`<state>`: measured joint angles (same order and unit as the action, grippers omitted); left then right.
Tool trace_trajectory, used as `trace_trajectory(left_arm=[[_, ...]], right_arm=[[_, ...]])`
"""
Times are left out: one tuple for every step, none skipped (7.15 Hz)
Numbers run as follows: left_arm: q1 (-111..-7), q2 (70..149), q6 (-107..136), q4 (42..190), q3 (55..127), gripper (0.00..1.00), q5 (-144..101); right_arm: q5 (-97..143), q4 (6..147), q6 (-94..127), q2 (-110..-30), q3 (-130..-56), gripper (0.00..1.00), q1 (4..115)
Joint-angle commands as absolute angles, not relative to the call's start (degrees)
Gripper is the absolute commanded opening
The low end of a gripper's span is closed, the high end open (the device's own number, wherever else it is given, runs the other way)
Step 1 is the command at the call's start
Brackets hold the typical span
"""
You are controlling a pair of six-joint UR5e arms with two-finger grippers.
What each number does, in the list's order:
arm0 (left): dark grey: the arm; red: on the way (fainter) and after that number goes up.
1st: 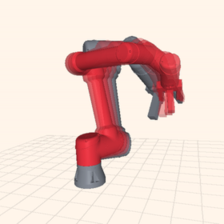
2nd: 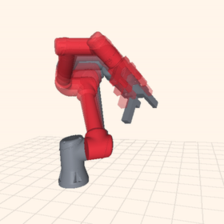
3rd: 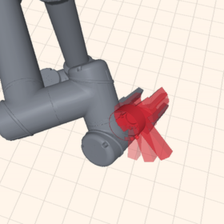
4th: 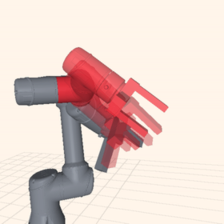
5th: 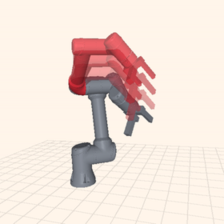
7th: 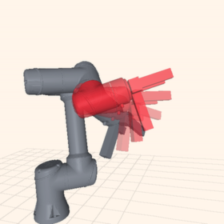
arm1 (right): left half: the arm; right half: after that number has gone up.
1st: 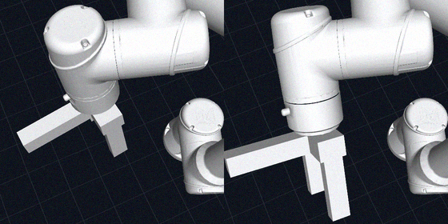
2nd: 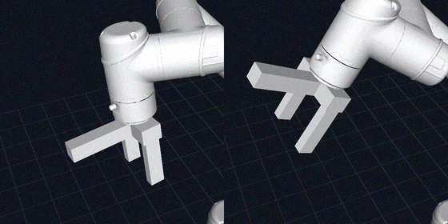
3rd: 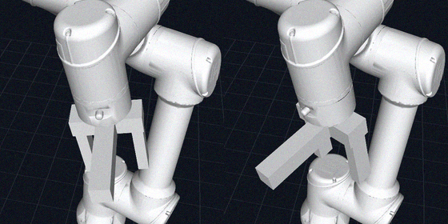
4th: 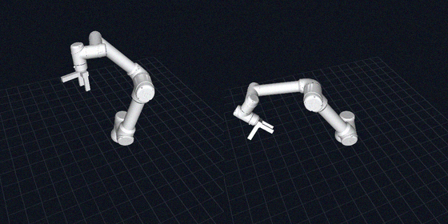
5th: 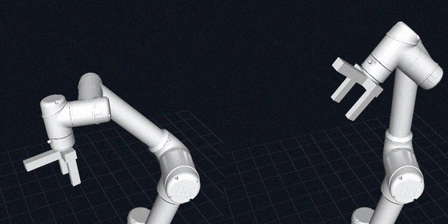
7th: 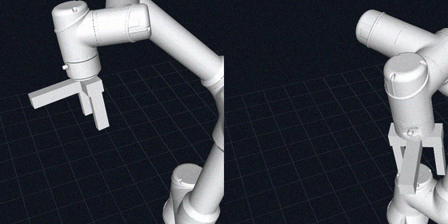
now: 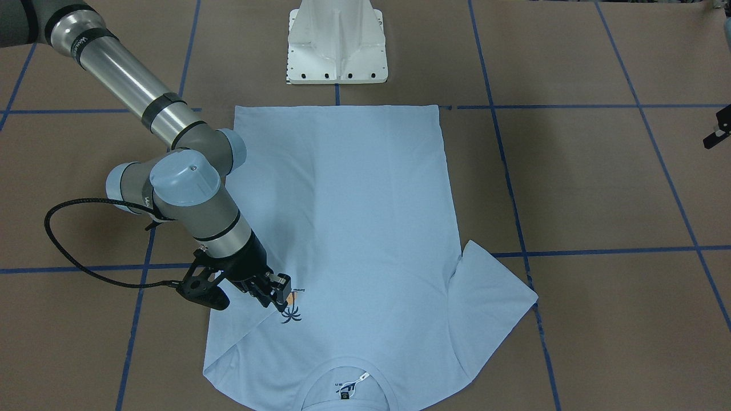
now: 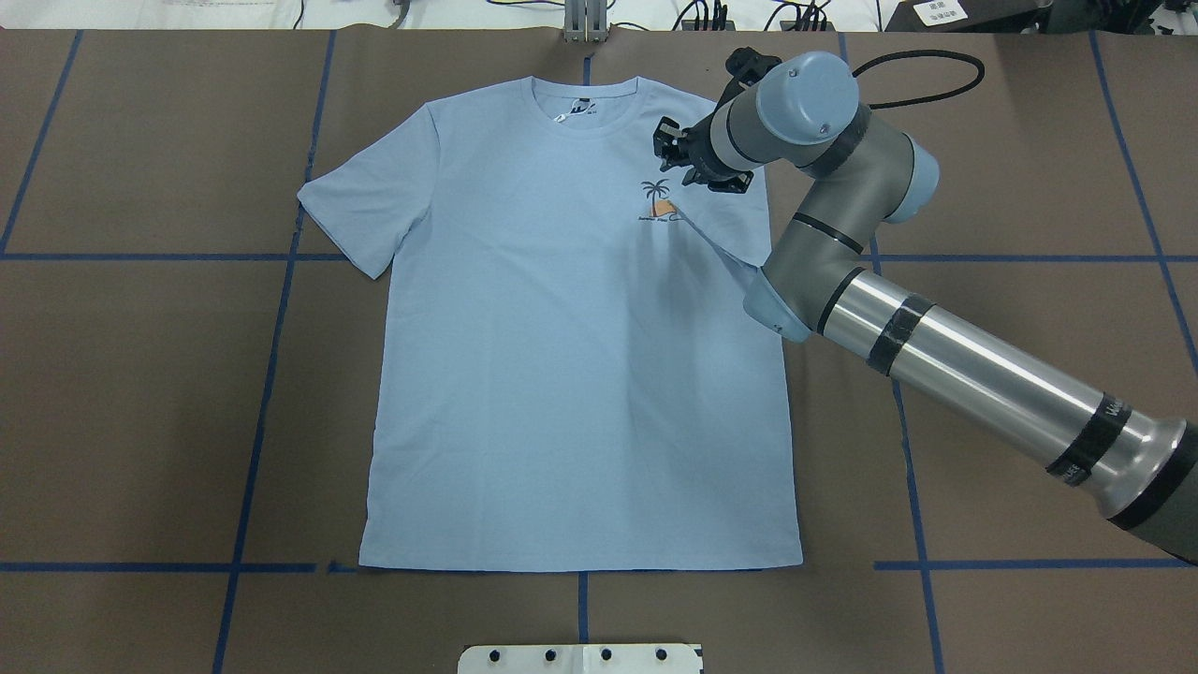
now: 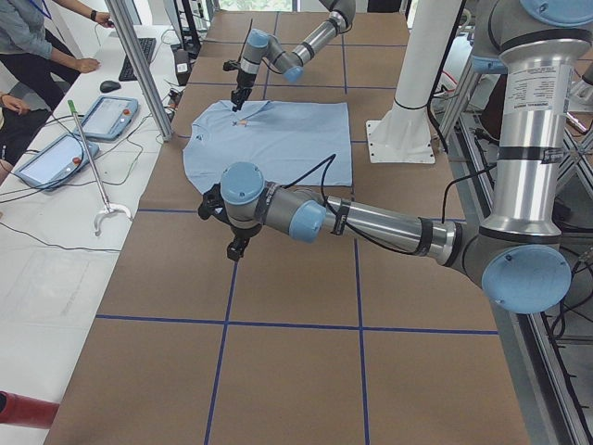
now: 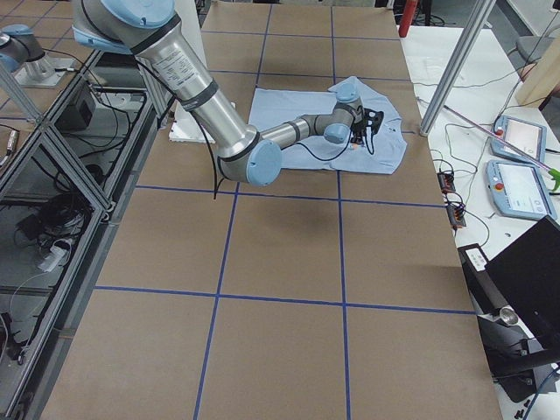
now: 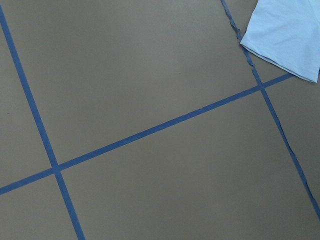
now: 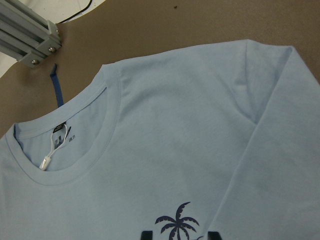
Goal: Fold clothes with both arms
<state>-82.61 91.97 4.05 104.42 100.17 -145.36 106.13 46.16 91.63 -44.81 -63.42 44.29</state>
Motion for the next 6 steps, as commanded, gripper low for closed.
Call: trace_trajectory(left_arm=[[-74.4,99.44,22.5,118.15,92.78,1.0,-145.02],[-70.79,104.89,25.98,122.21,86.29,1.0,-143.37],[-68.23,109.38,28.1,123.82,80.39,1.0,-138.65],[-65.51,113.86,33.35,125.84,75.11,1.0,-135.3],[-61.65,117.82,39.75,131.95,68.53,0.99,-134.83],[-58.22,119.69,45.03,140.1,62.81,0.97,-129.95]], right_arm=[[106.26,47.19,92.64,-49.09,-72.27,1.0,44.82],[106.17,47.2,92.46,-54.35,-78.34,1.0,44.82],[105.91,47.28,92.63,-56.75,-82.14,1.0,44.74],[105.91,47.2,93.25,-57.91,-83.92,1.0,44.56],[105.91,47.02,93.86,-59.49,-86.02,1.0,44.3],[105.91,47.2,93.87,-61.16,-87.87,1.0,44.38]])
